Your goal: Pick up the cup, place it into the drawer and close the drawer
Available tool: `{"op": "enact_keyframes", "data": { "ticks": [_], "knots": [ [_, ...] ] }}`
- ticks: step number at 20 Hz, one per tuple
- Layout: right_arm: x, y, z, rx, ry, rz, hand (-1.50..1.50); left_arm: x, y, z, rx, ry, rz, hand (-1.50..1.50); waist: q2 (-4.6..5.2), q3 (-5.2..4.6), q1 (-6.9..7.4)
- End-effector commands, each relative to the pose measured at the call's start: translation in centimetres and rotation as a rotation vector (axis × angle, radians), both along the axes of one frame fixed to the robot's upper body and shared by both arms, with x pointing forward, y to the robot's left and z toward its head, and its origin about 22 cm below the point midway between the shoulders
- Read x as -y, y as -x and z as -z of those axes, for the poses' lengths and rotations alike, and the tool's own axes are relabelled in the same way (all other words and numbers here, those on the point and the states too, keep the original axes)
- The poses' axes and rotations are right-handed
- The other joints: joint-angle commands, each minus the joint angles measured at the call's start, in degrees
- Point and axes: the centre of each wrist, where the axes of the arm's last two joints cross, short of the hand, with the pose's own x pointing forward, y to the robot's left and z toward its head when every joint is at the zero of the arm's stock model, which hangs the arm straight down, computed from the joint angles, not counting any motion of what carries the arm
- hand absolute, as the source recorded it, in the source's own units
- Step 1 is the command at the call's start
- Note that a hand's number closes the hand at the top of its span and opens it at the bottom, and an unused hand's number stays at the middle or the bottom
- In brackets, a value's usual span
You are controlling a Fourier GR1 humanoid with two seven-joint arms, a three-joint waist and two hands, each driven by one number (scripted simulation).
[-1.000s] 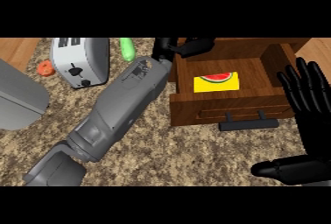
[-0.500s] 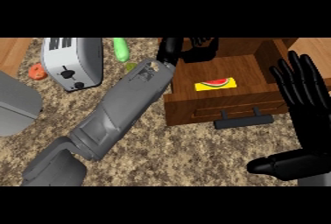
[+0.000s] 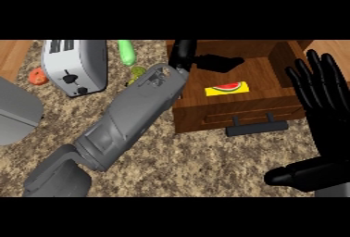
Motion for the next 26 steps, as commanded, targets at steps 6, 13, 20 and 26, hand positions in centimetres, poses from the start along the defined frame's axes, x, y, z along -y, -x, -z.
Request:
{"op": "enact_keyframes", "data": {
  "ticks": [6,13,20,26],
  "knots": [
    [2.2,0.5,-0.3,-0.025,-0.028,-0.019,-1.50,0.0,0.4,-0.6,0.053,0.243,0.110,-1.50,-0.98,-0.06,3.98],
    [1.4,3.1,0.5,-0.027,0.080,-0.069,1.50,-1.4,0.9,-1.4,0.023,0.314,0.058,-1.50,-1.99,-0.10,6.89],
    [3.8,3.4,-1.0,-0.026,0.323,-0.050,1.50,-8.5,1.2,-1.8,-0.006,0.375,-0.027,-1.50,-2.55,-0.12,8.71],
    [3.2,4.2,0.3,-0.058,0.452,-0.029,1.50,-14.9,4.1,0.0,-0.040,0.395,-0.073,-1.50,-2.11,-0.07,8.04]
  ]
}}
